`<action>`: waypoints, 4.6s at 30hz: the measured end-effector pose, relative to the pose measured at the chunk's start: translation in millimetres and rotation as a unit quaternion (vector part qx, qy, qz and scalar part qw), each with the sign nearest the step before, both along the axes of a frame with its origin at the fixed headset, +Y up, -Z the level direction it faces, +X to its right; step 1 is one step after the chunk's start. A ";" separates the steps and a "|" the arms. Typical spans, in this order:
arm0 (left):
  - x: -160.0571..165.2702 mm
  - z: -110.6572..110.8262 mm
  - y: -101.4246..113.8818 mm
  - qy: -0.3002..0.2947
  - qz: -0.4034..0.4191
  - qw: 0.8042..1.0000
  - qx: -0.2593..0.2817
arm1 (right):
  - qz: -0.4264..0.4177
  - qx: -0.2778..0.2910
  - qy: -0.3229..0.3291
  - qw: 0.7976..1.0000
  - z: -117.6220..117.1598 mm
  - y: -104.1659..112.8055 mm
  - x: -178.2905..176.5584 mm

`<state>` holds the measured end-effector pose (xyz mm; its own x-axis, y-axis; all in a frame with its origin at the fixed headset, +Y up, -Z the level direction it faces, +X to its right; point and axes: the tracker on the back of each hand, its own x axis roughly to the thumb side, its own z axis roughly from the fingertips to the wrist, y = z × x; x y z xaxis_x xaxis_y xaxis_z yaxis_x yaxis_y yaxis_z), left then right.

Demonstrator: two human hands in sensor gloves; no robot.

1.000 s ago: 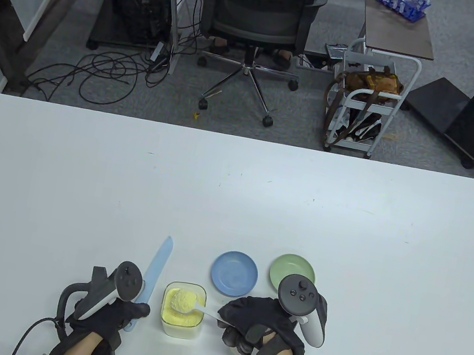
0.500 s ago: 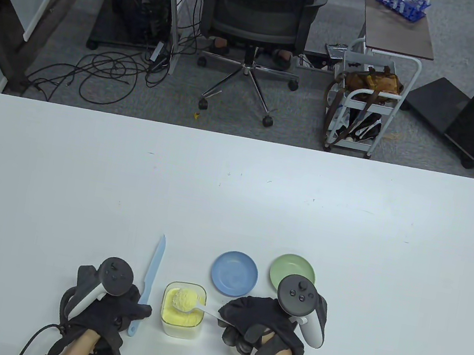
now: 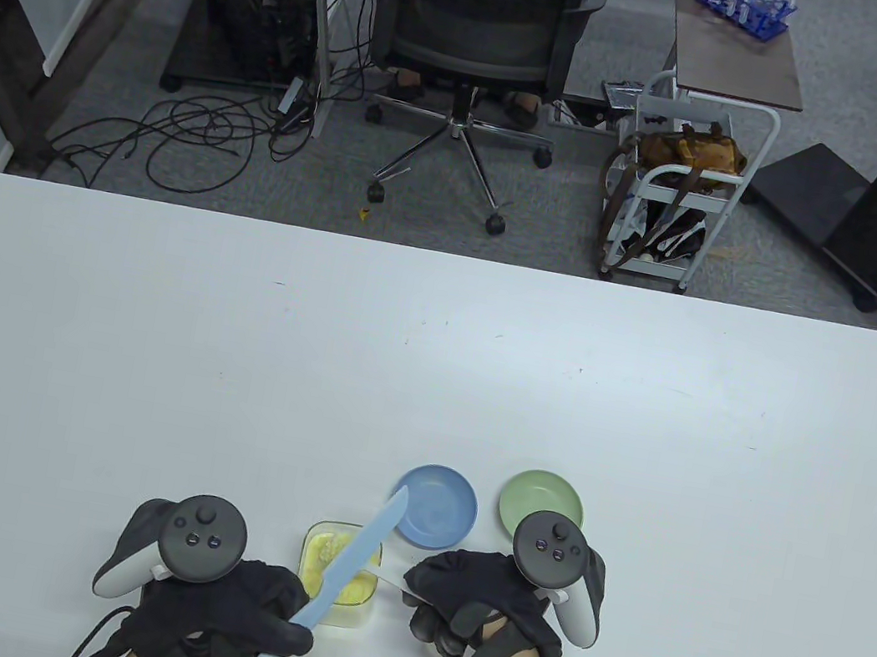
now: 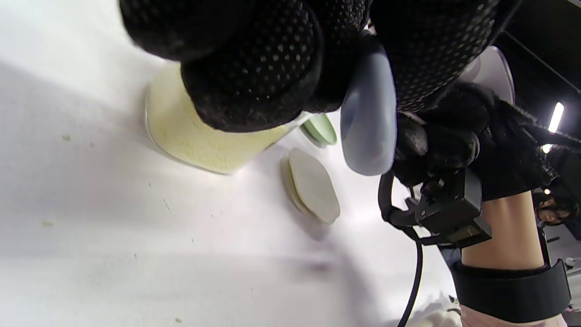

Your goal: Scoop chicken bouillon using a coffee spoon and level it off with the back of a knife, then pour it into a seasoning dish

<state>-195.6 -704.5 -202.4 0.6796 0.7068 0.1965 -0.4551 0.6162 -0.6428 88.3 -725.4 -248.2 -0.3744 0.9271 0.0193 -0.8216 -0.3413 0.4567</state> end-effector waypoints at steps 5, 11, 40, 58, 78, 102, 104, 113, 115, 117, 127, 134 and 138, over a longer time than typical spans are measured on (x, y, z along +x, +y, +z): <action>-4.0 -3.4 -3.9 0.017 -0.019 1.000 0.002 | -0.005 0.003 0.004 1.000 1.3 0.9 0.0; -13.9 -8.2 -8.3 0.030 -0.019 0.999 -0.018 | -0.002 0.009 0.005 1.000 3.6 1.9 2.4; -75.3 -37.6 -51.5 0.272 -0.153 0.950 -0.026 | -0.003 0.014 0.002 1.000 6.7 3.0 6.7; -69.9 -39.3 -65.6 0.277 -0.312 0.908 0.034 | -0.002 0.018 0.008 1.000 7.2 3.8 4.2; -67.7 -26.2 -57.0 0.300 -0.238 0.915 0.125 | -0.056 0.008 -0.064 0.996 1.2 -1.3 39.2; -66.9 -25.3 -57.1 0.300 -0.211 0.923 0.118 | 0.118 0.013 -0.194 0.974 -15.1 -36.4 53.9; -67.0 -25.3 -57.1 0.301 -0.209 0.922 0.120 | 0.129 0.025 -0.192 0.973 -14.2 -34.3 52.5; -67.2 -25.2 -57.7 0.301 -0.205 0.923 0.122 | 0.167 0.094 -0.204 0.960 -8.2 -19.8 45.9; -67.2 -25.1 -57.8 0.300 -0.204 0.924 0.120 | 0.170 0.105 -0.212 0.957 -6.6 -16.5 45.4; -67.3 -25.0 -57.8 0.301 -0.203 0.924 0.121 | 0.171 0.112 -0.215 0.955 -5.2 -14.1 45.5; -66.6 -25.0 -58.4 0.299 -0.198 0.925 0.121 | 0.038 0.042 -0.172 0.984 -1.8 -12.8 59.8; -55.9 -22.3 -56.5 0.276 -0.097 0.944 0.154 | 0.045 -0.024 -0.101 0.994 1.3 -12.4 65.4; -32.1 -19.4 -54.9 0.193 -0.003 0.966 0.171 | 0.079 -0.035 -0.068 0.994 2.0 -11.4 64.4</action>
<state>-227.7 -759.3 -221.8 0.7531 0.6410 0.1482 -0.6158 0.7660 -0.1845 152.7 -736.8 -246.3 -0.5099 0.8539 -0.1039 -0.8161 -0.4419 0.3725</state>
